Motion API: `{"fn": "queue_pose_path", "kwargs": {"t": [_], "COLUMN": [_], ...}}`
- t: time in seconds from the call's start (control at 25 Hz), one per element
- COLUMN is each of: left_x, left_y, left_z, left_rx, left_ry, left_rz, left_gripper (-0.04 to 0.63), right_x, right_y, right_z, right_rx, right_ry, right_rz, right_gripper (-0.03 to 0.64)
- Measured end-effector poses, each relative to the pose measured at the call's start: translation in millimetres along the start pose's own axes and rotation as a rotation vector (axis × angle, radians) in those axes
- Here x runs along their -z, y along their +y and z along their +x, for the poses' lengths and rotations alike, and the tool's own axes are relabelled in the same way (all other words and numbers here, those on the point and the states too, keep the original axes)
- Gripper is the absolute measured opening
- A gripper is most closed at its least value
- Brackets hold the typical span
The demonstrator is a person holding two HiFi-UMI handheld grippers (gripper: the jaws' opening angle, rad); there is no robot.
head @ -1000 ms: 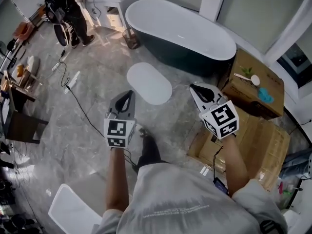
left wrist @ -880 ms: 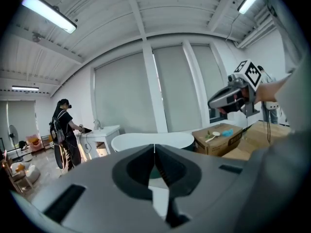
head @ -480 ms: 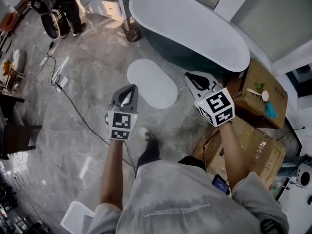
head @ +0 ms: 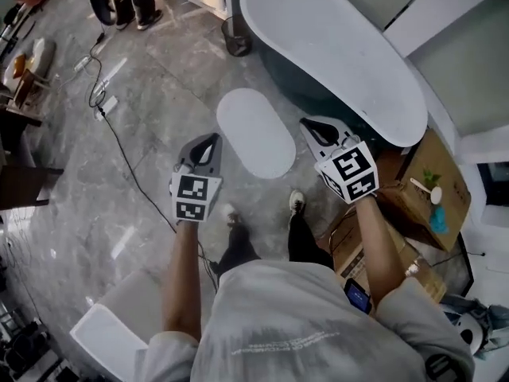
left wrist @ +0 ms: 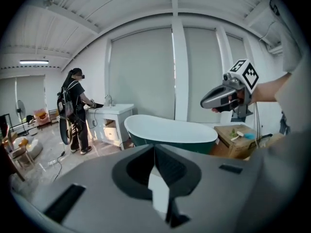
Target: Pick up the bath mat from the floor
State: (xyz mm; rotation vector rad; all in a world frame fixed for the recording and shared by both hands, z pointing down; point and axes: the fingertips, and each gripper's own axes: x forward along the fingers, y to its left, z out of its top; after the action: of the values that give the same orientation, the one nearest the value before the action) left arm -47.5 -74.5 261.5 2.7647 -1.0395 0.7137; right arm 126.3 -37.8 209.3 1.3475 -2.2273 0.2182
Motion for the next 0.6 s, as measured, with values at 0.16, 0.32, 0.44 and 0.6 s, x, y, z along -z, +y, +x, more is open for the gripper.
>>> {"fn": "queue_pose_path", "kwargs": {"t": [0.16,0.32,0.44,0.6], "left_x": [11,38,74,141], "left_y": [-3,-9,-21,-38], "left_z": [0,6,19,55], "left_rx": [-0.093,-0.146,-0.131,-0.082], "left_ry": [0.041,0.070,0.100,0.152], "left_rz": [-0.027,-0.062,-0.116,-0.158], "left_gripper": [0.017,0.018,0.018,0.017], "right_x": [18,49,81,143], "right_y": [-2,10,22,37], "right_z": [27,54,70,106], "right_rx": [-0.133,-0.230,-0.247,-0.249], "right_ry": [-0.002,0.060,0.109,0.165], "right_rz": [-0.010,-0.040,-0.049,-0.015], "right_gripper": [0.014,0.015,0.015,0.046]}}
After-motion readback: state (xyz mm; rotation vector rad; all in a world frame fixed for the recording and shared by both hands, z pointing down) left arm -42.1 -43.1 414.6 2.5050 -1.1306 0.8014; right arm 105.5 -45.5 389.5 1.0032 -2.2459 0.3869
